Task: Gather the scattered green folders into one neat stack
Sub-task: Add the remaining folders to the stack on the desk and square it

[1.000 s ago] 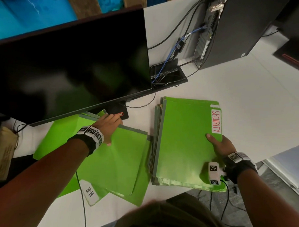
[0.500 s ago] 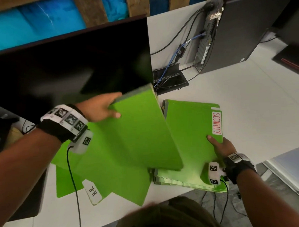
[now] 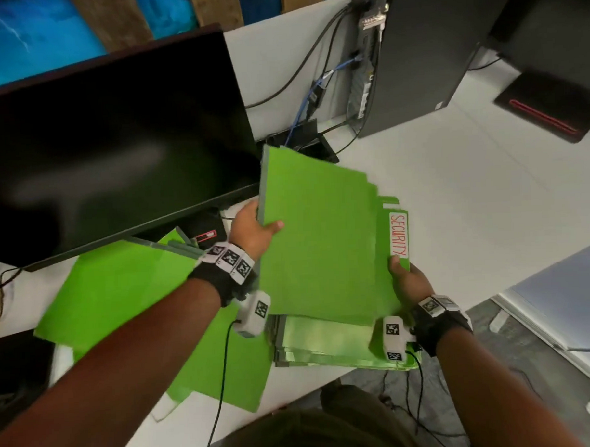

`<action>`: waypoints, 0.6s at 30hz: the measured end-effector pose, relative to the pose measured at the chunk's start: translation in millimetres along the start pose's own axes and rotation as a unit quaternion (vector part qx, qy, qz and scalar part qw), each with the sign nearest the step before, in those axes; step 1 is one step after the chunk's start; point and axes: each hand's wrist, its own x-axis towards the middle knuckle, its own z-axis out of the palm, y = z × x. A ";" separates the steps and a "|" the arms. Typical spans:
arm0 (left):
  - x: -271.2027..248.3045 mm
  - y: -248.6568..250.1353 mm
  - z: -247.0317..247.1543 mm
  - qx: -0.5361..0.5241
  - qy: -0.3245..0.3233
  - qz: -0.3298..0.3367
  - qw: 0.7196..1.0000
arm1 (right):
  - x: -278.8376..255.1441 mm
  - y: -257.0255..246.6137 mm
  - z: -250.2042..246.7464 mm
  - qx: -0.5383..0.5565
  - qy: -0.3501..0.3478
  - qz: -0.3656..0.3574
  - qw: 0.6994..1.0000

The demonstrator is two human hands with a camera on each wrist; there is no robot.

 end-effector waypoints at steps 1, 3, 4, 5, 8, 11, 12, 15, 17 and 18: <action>-1.7 -4.2 8.4 0.004 -0.002 -0.016 1.000 | 0.8 -0.3 -0.4 0.000 0.000 0.005 1.000; -5.0 -11.2 21.6 -0.004 -0.029 -0.040 0.999 | 2.7 -0.7 -0.6 -0.004 -0.001 0.010 1.000; -5.1 -14.9 26.8 0.000 -0.046 -0.044 0.998 | 5.5 0.4 0.1 -0.004 -0.001 0.014 1.000; -4.8 -17.8 31.5 0.013 -0.057 -0.046 0.997 | 6.9 0.4 0.7 -0.006 -0.003 0.015 1.000; -6.1 -25.1 41.6 0.060 -0.051 -0.060 0.995 | 7.7 -2.1 2.4 -0.001 -0.004 0.021 1.000; -12.8 -33.1 45.0 0.115 -0.066 -0.060 0.989 | 2.6 -3.4 3.3 0.024 0.004 0.016 1.000; -14.1 -36.5 44.3 0.125 -0.076 -0.059 0.988 | 2.3 -2.1 3.7 0.029 0.001 0.007 1.000; -15.9 -45.6 40.4 0.142 -0.097 -0.067 0.983 | 2.9 3.3 6.2 0.022 -0.016 -0.016 1.000; -16.7 -47.1 37.1 0.133 -0.107 -0.079 0.982 | 3.8 5.7 6.4 0.010 -0.019 -0.022 1.000; -17.8 -47.3 35.2 0.131 -0.118 -0.077 0.981 | 4.5 6.6 5.6 0.007 -0.023 -0.026 0.999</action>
